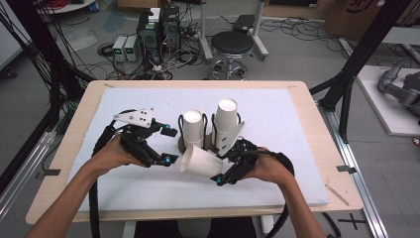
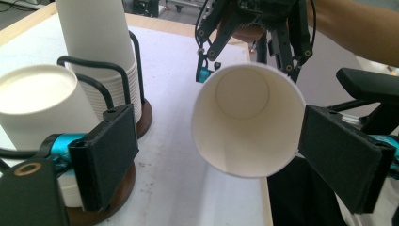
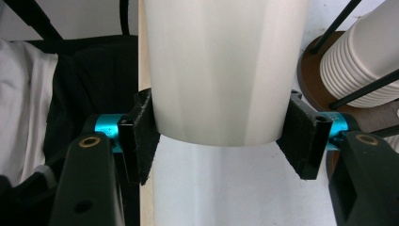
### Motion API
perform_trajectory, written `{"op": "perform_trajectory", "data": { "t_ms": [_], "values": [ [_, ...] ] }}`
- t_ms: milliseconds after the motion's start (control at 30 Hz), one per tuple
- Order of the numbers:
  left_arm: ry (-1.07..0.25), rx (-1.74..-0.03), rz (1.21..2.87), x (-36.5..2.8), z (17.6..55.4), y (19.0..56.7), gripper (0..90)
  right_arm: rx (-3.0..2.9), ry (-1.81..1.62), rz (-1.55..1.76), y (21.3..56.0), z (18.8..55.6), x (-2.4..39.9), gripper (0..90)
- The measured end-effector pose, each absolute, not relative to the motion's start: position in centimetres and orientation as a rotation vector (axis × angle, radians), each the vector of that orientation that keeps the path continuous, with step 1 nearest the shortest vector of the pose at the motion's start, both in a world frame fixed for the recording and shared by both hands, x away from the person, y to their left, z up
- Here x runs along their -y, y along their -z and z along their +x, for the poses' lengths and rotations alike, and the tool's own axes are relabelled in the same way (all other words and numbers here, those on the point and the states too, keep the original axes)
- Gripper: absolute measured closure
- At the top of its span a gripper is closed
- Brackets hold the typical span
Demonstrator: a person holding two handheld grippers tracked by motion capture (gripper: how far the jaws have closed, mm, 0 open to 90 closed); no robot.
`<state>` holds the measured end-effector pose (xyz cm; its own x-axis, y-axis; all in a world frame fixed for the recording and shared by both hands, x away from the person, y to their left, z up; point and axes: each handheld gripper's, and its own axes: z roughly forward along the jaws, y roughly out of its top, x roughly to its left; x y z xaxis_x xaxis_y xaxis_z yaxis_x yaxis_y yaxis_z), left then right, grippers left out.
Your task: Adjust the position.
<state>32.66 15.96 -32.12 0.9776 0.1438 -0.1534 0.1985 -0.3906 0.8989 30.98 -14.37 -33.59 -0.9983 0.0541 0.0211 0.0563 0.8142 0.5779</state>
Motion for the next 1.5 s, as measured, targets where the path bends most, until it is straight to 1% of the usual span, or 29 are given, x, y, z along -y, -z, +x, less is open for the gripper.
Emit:
{"op": "perform_trajectory", "data": {
  "t_ms": [267, 433, 833, 1500],
  "values": [
    [0.093, -0.253, 1.927, -16.6, 31.9, 34.4, 10.5, 2.948, 1.076, -0.139, 33.9, 30.6, 15.3, 37.0],
    [0.097, -0.240, 1.896, -16.7, 31.3, 35.4, 10.5, 2.930, 1.115, -0.163, 34.2, 30.5, 15.7, 37.0],
    [0.107, -0.280, 1.795, -16.7, 30.7, 38.2, 10.4, 2.862, 1.259, -0.205, 35.1, 30.4, 16.3, 37.0],
    [0.122, -0.290, 1.728, -15.7, 30.3, 40.0, 10.4, 2.765, 1.487, -0.243, 37.0, 30.0, 17.0, 37.0]
  ]
}}
